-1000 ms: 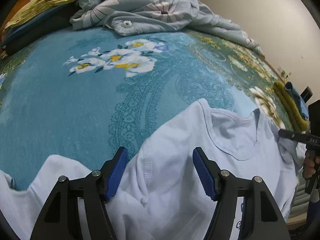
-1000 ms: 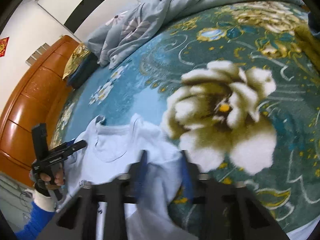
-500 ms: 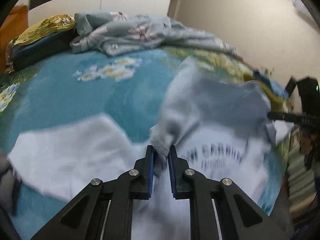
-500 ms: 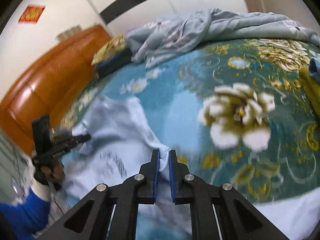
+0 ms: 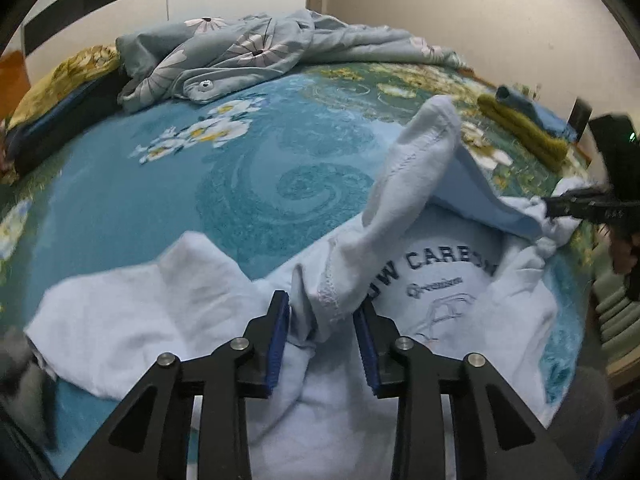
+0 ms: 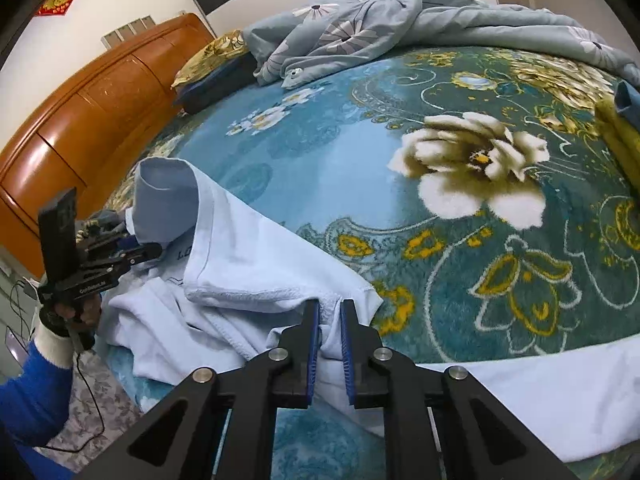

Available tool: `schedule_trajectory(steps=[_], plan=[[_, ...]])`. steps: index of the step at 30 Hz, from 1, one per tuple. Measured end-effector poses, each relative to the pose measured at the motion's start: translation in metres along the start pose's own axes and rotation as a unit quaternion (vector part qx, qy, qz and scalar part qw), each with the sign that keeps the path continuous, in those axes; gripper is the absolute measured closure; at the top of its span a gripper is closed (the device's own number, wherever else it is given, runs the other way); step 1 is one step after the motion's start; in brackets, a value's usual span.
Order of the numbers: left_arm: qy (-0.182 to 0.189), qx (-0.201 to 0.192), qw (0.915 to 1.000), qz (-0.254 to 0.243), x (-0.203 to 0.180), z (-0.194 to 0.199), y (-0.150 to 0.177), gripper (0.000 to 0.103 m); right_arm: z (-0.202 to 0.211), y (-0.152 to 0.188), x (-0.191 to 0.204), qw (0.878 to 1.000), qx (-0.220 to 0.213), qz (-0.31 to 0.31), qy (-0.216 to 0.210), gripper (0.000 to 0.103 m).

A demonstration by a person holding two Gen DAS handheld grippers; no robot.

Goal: Fold clothes
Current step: 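Grasp the sweatshirt sleeve with the left gripper while the right gripper grasps the hem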

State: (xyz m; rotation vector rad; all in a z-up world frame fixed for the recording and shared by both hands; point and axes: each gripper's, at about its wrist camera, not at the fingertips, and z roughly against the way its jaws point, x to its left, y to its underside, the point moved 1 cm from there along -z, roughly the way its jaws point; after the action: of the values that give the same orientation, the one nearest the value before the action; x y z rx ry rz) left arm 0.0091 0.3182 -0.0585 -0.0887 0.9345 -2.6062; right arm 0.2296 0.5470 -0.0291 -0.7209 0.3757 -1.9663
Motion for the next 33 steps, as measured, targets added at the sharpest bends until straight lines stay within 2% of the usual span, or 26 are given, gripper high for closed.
schedule_trajectory(steps=[3, 5, 7, 13, 16, 18, 19, 20, 22, 23, 24, 29, 33], plan=[[-0.005, -0.001, 0.9999, -0.015, 0.002, 0.002, -0.005, 0.068, 0.000, -0.003, -0.003, 1.000, -0.003, 0.000, 0.006, 0.088], [-0.012, -0.008, 0.9997, -0.020, 0.006, 0.006, -0.007, 0.057, -0.002, -0.003, -0.005, 1.000, -0.001, 0.003, 0.007, 0.086], [-0.014, -0.009, 0.9996, -0.023, 0.010, 0.007, -0.010, 0.054, -0.005, -0.004, -0.007, 1.000, 0.002, 0.006, 0.009, 0.084], [0.019, -0.001, 0.9996, -0.021, 0.016, -0.008, -0.022, 0.054, -0.013, -0.008, -0.011, 1.000, 0.006, 0.006, 0.015, 0.073], [0.024, 0.002, 0.9997, -0.009, 0.018, -0.019, -0.025, 0.054, -0.015, -0.008, -0.013, 1.000, 0.009, 0.003, 0.013, 0.072], [0.028, -0.004, 0.9996, 0.000, 0.018, -0.019, -0.026, 0.063, -0.015, -0.008, -0.014, 1.000, 0.010, 0.001, 0.011, 0.072], [0.032, -0.007, 0.9995, 0.006, 0.018, -0.018, -0.026, 0.076, -0.015, -0.009, -0.014, 1.000, 0.011, 0.000, 0.011, 0.072], [0.031, -0.010, 0.9994, 0.015, 0.020, -0.017, -0.027, 0.084, -0.014, -0.009, -0.014, 1.000, 0.011, -0.001, 0.008, 0.073], [0.029, -0.012, 0.9988, 0.037, 0.024, -0.014, -0.029, 0.088, -0.011, -0.010, -0.013, 1.000, 0.011, -0.003, -0.002, 0.083], [0.027, -0.010, 0.9983, 0.050, 0.026, -0.013, -0.030, 0.092, -0.009, -0.011, -0.012, 1.000, 0.008, -0.003, -0.002, 0.084], [0.022, -0.011, 0.9979, 0.059, 0.027, -0.011, -0.032, 0.092, -0.006, -0.013, -0.010, 1.000, 0.004, -0.002, 0.000, 0.088], [-0.021, -0.041, 0.9956, 0.082, 0.032, 0.023, -0.046, 0.094, 0.029, -0.029, 0.001, 0.999, -0.040, -0.001, 0.011, 0.092], [-0.054, -0.078, 0.9924, 0.079, 0.032, 0.071, -0.066, 0.094, 0.077, -0.059, 0.020, 0.994, -0.103, 0.023, 0.030, 0.094]])
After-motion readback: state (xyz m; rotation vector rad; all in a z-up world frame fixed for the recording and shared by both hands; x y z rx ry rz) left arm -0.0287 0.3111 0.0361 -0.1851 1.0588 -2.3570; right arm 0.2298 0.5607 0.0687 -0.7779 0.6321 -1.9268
